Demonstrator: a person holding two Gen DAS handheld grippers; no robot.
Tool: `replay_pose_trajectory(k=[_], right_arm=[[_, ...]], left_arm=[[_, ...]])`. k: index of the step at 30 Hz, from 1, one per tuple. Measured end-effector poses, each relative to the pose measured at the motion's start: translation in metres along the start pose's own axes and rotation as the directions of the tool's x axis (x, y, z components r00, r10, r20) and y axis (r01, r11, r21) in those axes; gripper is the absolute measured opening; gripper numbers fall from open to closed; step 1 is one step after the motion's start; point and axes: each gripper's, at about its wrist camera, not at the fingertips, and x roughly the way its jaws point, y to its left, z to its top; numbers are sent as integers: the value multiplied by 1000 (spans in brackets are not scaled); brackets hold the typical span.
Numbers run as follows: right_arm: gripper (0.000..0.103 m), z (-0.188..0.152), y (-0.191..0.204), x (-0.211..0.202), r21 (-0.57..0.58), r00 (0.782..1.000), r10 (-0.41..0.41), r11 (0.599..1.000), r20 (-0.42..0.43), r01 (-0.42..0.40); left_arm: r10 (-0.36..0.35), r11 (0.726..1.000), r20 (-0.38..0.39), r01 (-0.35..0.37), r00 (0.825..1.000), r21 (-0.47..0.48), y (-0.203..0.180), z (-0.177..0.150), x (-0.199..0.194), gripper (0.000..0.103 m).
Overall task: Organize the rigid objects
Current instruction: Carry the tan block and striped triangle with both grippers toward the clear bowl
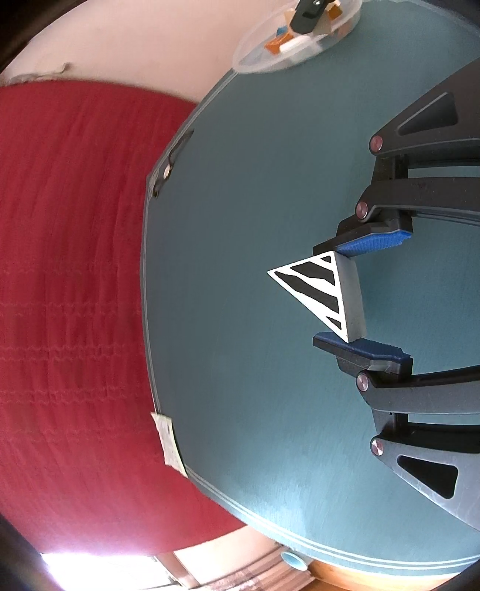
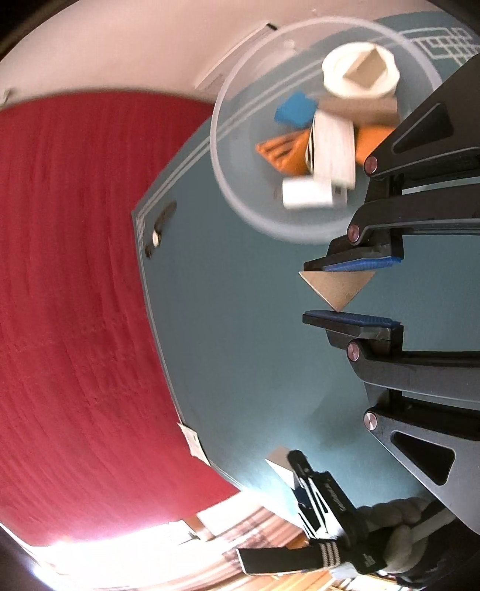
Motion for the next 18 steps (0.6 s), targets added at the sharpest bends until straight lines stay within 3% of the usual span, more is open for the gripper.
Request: replay_pose_trajectory(k=[18], right_arm=[[20, 9, -96, -21, 141, 990, -134, 982, 38, 127]], left_arm=[[-109, 993, -7, 109, 994, 42, -57, -4, -16, 43]])
